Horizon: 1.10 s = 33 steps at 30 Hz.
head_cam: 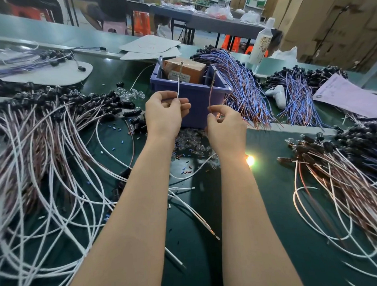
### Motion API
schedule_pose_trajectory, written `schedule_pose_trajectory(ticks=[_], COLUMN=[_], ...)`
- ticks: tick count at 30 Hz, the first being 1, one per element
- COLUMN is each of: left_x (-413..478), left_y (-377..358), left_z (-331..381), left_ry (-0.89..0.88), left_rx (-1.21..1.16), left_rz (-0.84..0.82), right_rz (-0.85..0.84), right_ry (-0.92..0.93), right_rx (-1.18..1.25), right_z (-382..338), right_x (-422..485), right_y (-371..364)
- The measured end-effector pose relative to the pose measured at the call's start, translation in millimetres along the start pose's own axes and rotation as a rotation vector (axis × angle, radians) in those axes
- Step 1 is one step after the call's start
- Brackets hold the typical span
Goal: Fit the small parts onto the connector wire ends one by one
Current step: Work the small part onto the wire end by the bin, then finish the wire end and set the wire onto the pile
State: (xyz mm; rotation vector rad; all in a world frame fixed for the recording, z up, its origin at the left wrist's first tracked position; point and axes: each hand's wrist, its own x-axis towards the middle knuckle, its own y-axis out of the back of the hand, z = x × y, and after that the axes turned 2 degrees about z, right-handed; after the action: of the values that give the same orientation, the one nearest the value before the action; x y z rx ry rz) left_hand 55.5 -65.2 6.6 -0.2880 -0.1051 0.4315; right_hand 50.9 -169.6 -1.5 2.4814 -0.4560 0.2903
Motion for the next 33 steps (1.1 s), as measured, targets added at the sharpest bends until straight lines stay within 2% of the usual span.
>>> schedule_pose_trajectory(ticks=[7, 10, 13, 15, 18, 20, 23, 26, 27, 29, 31, 33], left_x=[-2.3, -1.3, 2.9, 4.1, -1.1, -9.3, -27.5, -50.3, -55.5, -59.2, -56.8, -55.5], left_y=[1.0, 5.8, 15.7, 20.4, 19.2, 9.8, -13.9, -37.3, -41.9, -46.3, -50.4, -55.3], left_z=[2.4, 9.1, 17.3, 20.1, 20.8, 21.1, 15.6, 0.1, -2.9, -2.0, 5.8, 16.6], left_ry=[0.005, -0.047, -0.136, -0.168, -0.292, -0.413, -0.373, -0.344, -0.348, -0.307, -0.288, -0.276], left_rx=[-0.016, 0.026, 0.163, 0.298, 0.709, 0.807, 0.863, 1.242, 1.313, 1.245, 1.128, 1.073], left_rz=[0.001, 0.064, 0.191, 0.272, 0.35, 0.217, -0.254, -0.701, -0.767, -0.779, -0.712, -0.689], right_rz=[-0.014, -0.189, -0.369, -0.323, -0.269, -0.317, -0.297, -0.22, -0.164, 0.023, 0.23, 0.349], right_ry=[-0.018, -0.079, -0.095, -0.139, -0.309, -0.396, -0.418, -0.284, -0.204, -0.083, -0.038, -0.068], right_rx=[-0.022, -0.098, -0.22, -0.281, -0.458, -0.539, -0.565, -0.368, -0.251, 0.007, 0.197, 0.346], right_z=[0.6, 2.8, 5.1, 10.9, 32.0, 47.4, 55.9, 53.4, 50.4, 42.8, 36.7, 32.4], right_x=[0.3, 3.3, 4.5, 6.7, 8.3, 4.5, -2.7, -6.6, -7.9, -9.7, -7.3, -5.3], right_y=[0.5, 9.7, 20.2, 27.4, 44.1, 53.7, 59.2, 66.4, 70.6, 79.8, 86.7, 86.4])
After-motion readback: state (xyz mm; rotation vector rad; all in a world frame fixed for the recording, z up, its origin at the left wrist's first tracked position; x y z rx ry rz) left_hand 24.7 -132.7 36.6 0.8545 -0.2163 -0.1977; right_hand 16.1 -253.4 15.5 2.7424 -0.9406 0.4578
